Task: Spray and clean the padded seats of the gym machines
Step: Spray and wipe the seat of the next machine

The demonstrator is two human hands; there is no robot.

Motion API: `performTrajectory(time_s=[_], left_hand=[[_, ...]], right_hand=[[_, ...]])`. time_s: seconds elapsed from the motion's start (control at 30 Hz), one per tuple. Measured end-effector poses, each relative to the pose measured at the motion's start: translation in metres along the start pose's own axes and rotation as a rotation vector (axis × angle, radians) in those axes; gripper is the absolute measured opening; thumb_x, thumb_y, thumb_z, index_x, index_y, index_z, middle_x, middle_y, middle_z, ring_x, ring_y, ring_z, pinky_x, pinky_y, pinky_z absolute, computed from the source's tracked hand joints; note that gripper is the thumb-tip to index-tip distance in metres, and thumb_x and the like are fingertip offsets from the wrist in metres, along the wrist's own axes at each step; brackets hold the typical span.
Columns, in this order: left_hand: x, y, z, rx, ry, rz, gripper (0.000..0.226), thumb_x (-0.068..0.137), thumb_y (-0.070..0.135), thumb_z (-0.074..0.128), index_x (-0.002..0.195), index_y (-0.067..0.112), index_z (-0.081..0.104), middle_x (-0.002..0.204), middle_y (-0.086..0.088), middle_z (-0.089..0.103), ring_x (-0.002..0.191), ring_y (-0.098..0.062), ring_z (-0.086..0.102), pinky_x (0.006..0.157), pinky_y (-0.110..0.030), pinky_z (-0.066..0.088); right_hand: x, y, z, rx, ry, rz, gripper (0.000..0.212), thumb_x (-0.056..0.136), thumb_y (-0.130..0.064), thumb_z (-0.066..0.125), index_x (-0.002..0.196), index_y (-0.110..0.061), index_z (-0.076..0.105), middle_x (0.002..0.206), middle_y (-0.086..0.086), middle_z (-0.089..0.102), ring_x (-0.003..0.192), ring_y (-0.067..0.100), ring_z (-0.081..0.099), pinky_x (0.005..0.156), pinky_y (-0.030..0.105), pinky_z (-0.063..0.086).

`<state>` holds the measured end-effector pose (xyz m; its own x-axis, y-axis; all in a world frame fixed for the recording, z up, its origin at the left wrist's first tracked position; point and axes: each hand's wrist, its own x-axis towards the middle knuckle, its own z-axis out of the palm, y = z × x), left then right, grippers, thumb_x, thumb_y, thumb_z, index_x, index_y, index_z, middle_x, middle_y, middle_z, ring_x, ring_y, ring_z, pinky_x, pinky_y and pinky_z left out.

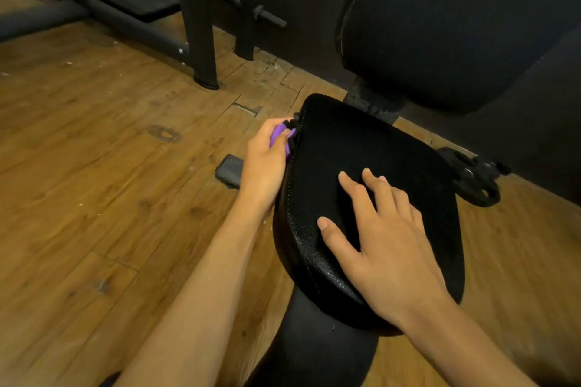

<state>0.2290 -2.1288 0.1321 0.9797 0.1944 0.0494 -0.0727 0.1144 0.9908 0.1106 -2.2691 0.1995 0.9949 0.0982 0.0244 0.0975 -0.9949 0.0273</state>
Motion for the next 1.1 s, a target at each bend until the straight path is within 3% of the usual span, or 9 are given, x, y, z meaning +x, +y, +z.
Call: performTrajectory(time_s=[0.1,0.27,0.53,0.67,0.83,0.97,1.1], left_hand=[[-0.052,0.005,-0.014,-0.094,0.022,-0.055,0.028,0.107,0.024,0.045,0.116,0.036,0.068,0.114,0.008,0.073,0.111,-0.012,0.068,0.100,-0.050,0.054],[-0.107,0.024,-0.019,-0.035,0.095,0.047,0.027,0.107,0.020,0.048,0.121,0.033,0.067,0.107,0.016,0.072,0.104,0.002,0.066,0.094,-0.030,0.053],[0.012,0.025,0.003,0.244,-0.008,0.181,0.025,0.103,0.018,0.057,0.125,0.025,0.067,0.117,0.010,0.065,0.111,-0.003,0.059,0.098,-0.023,0.047],[0.076,0.035,0.026,0.458,-0.087,0.266,0.022,0.103,0.018,0.058,0.122,0.020,0.067,0.114,0.005,0.064,0.108,-0.009,0.060,0.097,-0.029,0.049],[0.128,0.046,0.048,0.567,-0.219,0.116,0.024,0.102,0.019,0.060,0.124,0.017,0.066,0.120,-0.002,0.063,0.113,-0.016,0.059,0.097,-0.035,0.048],[0.143,0.059,0.059,0.651,-0.368,-0.037,0.034,0.101,0.021,0.059,0.135,0.020,0.060,0.125,0.001,0.055,0.111,-0.014,0.048,0.094,-0.032,0.036],[0.140,0.062,0.061,0.706,-0.476,-0.006,0.030,0.099,0.030,0.062,0.129,0.022,0.066,0.118,0.006,0.054,0.110,-0.011,0.046,0.096,-0.030,0.030]], right_hand=[[-0.003,0.000,0.000,0.002,-0.007,-0.005,0.083,0.083,-0.077,0.002,0.157,-0.040,0.006,0.167,-0.003,0.009,0.154,0.018,0.004,0.124,0.041,0.016],[-0.004,-0.002,0.000,0.003,-0.004,-0.006,0.085,0.081,-0.077,-0.001,0.157,-0.039,0.002,0.168,-0.001,0.005,0.154,0.018,0.000,0.125,0.040,0.010],[-0.003,-0.002,0.000,0.009,-0.001,-0.010,0.087,0.081,-0.075,-0.004,0.158,-0.036,0.003,0.168,0.002,0.005,0.155,0.022,0.000,0.125,0.042,0.009],[-0.002,-0.002,-0.002,0.027,-0.018,-0.019,0.088,0.079,-0.075,-0.007,0.158,-0.036,-0.002,0.168,0.002,0.001,0.154,0.022,-0.004,0.125,0.043,0.005],[0.001,-0.001,-0.003,0.072,-0.038,-0.025,0.088,0.080,-0.078,0.002,0.157,-0.037,-0.001,0.168,0.001,-0.001,0.154,0.023,-0.006,0.125,0.044,0.005],[0.005,0.004,-0.005,0.094,-0.068,-0.046,0.085,0.084,-0.078,0.014,0.157,-0.038,0.000,0.168,0.001,-0.002,0.154,0.024,-0.009,0.124,0.048,0.003],[0.005,0.007,-0.005,0.111,-0.069,-0.054,0.083,0.086,-0.077,0.018,0.157,-0.038,0.002,0.167,0.002,-0.002,0.153,0.025,-0.011,0.124,0.051,0.002]])
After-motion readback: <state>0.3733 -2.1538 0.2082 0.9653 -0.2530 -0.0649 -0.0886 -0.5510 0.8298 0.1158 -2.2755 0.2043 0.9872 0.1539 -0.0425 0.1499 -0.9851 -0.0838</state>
